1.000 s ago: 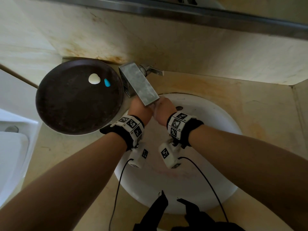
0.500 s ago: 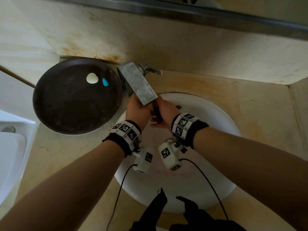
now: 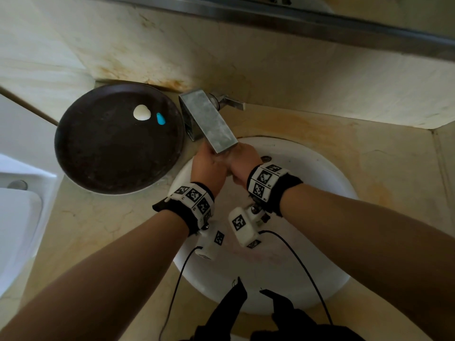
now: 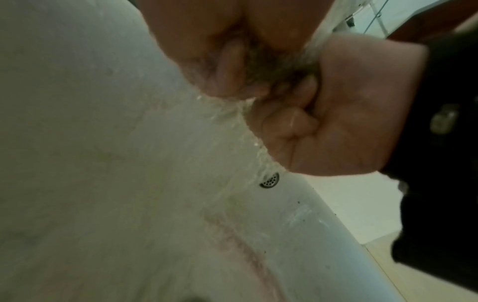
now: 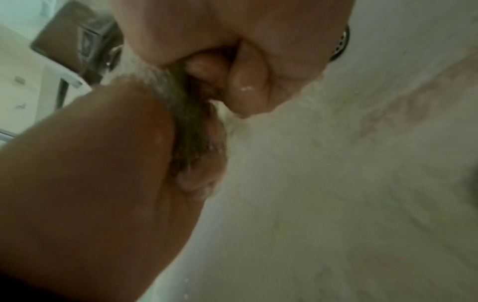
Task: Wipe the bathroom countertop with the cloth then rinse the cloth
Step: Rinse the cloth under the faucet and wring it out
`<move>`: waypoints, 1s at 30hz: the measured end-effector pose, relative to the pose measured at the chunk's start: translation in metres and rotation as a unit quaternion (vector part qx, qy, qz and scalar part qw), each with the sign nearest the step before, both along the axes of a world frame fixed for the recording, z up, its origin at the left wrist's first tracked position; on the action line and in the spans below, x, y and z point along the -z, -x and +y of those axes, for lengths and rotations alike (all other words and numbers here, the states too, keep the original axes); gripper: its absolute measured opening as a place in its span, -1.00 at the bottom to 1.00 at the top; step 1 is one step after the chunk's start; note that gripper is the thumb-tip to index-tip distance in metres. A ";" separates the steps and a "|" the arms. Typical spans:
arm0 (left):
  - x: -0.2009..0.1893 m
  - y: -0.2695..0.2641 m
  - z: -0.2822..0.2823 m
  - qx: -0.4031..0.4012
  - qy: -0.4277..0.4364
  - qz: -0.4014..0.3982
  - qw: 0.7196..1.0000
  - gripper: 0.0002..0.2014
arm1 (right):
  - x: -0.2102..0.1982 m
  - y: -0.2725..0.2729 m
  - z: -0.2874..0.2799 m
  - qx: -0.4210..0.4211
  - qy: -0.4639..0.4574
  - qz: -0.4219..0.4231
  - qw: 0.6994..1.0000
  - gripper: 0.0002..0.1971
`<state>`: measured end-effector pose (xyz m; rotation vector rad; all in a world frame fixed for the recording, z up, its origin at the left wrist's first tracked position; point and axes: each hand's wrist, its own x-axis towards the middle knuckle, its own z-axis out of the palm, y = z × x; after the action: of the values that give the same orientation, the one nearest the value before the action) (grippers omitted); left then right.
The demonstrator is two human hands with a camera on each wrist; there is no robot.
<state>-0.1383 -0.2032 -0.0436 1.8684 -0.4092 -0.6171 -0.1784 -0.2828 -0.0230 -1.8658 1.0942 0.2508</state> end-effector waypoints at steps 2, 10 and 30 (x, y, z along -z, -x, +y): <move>0.001 -0.002 0.001 -0.010 -0.009 0.028 1.000 -0.84 | -0.002 0.000 0.000 0.021 0.006 -0.013 1.000 -0.75; -0.008 -0.002 0.014 -0.011 0.067 0.051 0.996 -0.67 | 0.003 0.020 -0.011 0.174 -0.201 -0.136 0.954 -0.73; -0.008 0.001 0.015 -0.002 0.020 -0.031 0.999 -0.79 | 0.004 0.020 -0.001 0.050 -0.113 -0.065 0.990 -0.68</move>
<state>-0.1394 -0.1884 -0.0354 1.8530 -0.4551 -0.5457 -0.1982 -0.2839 -0.0270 -1.5986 1.0219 0.1857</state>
